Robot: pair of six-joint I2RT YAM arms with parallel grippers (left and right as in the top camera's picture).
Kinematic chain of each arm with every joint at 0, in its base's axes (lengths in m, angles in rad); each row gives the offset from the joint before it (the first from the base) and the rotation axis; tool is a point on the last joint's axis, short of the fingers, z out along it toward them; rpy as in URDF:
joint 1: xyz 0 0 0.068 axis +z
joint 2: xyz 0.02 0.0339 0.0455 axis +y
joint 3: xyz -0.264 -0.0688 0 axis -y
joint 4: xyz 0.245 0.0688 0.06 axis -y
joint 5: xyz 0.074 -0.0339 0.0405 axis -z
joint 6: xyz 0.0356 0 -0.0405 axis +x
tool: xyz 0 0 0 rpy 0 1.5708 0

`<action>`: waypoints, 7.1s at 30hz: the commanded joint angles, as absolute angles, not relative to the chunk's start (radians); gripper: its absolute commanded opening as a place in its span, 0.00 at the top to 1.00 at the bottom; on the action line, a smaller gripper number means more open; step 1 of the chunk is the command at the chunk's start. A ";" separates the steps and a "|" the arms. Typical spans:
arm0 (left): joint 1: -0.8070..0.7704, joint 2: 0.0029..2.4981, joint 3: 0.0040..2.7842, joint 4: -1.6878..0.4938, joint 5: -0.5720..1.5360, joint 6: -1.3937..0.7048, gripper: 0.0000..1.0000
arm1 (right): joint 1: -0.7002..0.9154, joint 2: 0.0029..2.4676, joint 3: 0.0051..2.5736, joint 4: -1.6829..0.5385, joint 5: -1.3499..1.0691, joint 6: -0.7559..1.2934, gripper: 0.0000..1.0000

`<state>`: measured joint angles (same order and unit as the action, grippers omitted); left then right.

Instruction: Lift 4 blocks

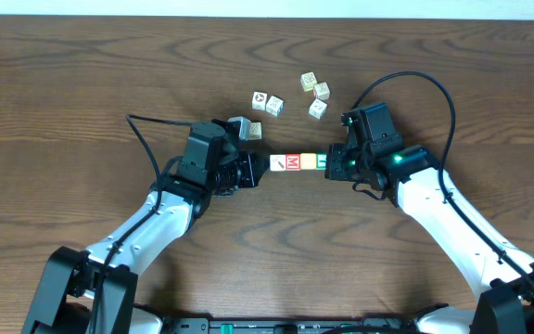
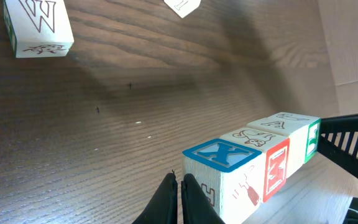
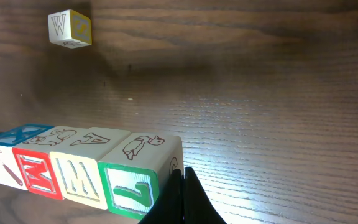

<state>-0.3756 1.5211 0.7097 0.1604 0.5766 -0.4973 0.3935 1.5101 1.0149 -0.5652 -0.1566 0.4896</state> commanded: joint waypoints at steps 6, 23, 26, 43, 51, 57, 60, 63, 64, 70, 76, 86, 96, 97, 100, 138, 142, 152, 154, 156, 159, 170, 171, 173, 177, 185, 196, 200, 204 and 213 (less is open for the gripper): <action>-0.437 1.501 0.749 0.184 0.767 -0.492 0.93 | 0.435 1.509 1.059 -0.543 -0.424 0.500 0.99; -0.437 1.501 0.749 0.184 0.767 -0.492 0.93 | 0.441 1.509 1.059 -0.543 -0.424 0.500 0.99; -0.437 1.501 0.749 0.184 0.767 -0.492 0.93 | 0.441 1.509 1.059 -0.543 -0.424 0.500 0.99; -0.437 1.501 0.749 0.184 0.767 -0.492 0.93 | 0.441 1.509 1.059 -0.543 -0.427 0.500 0.99; -0.437 1.501 0.749 0.184 0.767 -0.492 0.93 | 0.441 1.509 1.059 -0.543 -0.428 0.500 0.99; -0.437 1.501 0.749 0.185 0.767 -0.492 0.93 | 0.441 1.509 1.059 -0.543 -0.428 0.501 0.99; -0.437 1.501 0.749 0.185 0.767 -0.492 0.93 | 0.441 1.509 1.059 -0.543 -0.428 0.500 0.99; -0.437 1.501 0.749 0.184 0.767 -0.492 0.93 | 0.441 1.509 1.059 -0.543 -0.430 0.500 0.99; -0.437 1.501 0.749 0.184 0.767 -0.492 0.93 | 0.441 1.509 1.059 -0.542 -0.432 0.500 0.99; -0.437 1.501 0.749 0.185 0.767 -0.492 0.93 | 0.441 1.509 1.059 -0.542 -0.439 0.500 0.99; -0.437 1.501 0.749 0.185 0.767 -0.492 0.93 | 0.441 1.509 1.059 -0.542 -0.439 0.500 0.99; -0.437 1.501 0.749 0.188 0.767 -0.492 0.93 | 0.441 1.509 1.059 -0.543 -0.451 0.495 0.99; -0.437 1.501 0.749 0.188 0.767 -0.492 0.93 | 0.441 1.509 1.059 -0.543 -0.450 0.482 0.99; -0.437 1.501 0.749 0.188 0.767 -0.492 0.93 | 0.441 1.509 1.059 -0.543 -0.450 0.482 0.99; -0.437 1.501 0.749 0.187 0.767 -0.492 0.93 | 0.441 1.509 1.059 -0.548 -0.451 0.482 0.99; -0.439 1.502 0.747 0.067 0.725 -0.457 0.93 | 0.443 1.534 1.054 -0.610 -0.420 0.481 0.99; -0.440 1.502 0.746 0.056 0.722 -0.457 0.93 | 0.455 1.534 1.050 -0.615 -0.419 0.481 0.99; -0.469 1.502 0.745 0.056 0.695 -0.454 0.93 | 0.473 1.536 1.046 -0.626 -0.395 0.481 0.99; -0.469 1.502 0.745 0.057 0.695 -0.454 0.93 | 0.473 1.536 1.039 -0.631 -0.393 0.481 0.99; -0.469 1.502 0.745 0.056 0.695 -0.454 0.93 | 0.473 1.537 1.032 -0.631 -0.393 0.481 0.99; -0.469 1.502 0.745 0.056 0.695 -0.454 0.93 | 0.473 1.538 1.029 -0.631 -0.393 0.481 0.99; -0.469 1.502 0.745 0.056 0.695 -0.458 0.93 | 0.473 1.568 1.025 -0.632 -0.393 0.482 0.99; -0.469 1.502 0.745 0.056 0.695 -0.459 0.93 | 0.473 1.575 1.025 -0.632 -0.394 0.482 0.99; -0.471 1.502 0.745 0.056 0.695 -0.462 0.93 | 0.473 1.589 1.025 -0.630 -0.395 0.482 0.99; -0.490 1.502 0.744 0.052 0.668 -0.462 0.93 | 0.475 1.615 1.025 -0.619 -0.402 0.482 0.99; -0.520 1.502 0.744 0.049 0.635 -0.462 0.93 | 0.493 1.621 1.025 -0.605 -0.401 0.482 0.99; -0.521 1.509 0.743 0.007 0.609 -0.461 0.93 | 0.493 1.621 1.025 -0.606 -0.401 0.481 0.99; -0.521 1.515 0.743 0.004 0.609 -0.461 0.93 | 0.493 1.621 1.025 -0.606 -0.401 0.482 0.99; -0.523 1.517 0.742 0.000 0.608 -0.461 0.93 | 0.493 1.622 1.025 -0.605 -0.399 0.481 0.99; -0.523 1.555 0.742 -0.001 0.597 -0.461 0.93 | 0.498 1.622 1.025 -0.610 -0.387 0.481 0.99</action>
<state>-0.4625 1.5375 0.7097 -0.0273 0.4381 -0.4709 0.4324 1.6215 1.0122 -0.6380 -0.1570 0.4854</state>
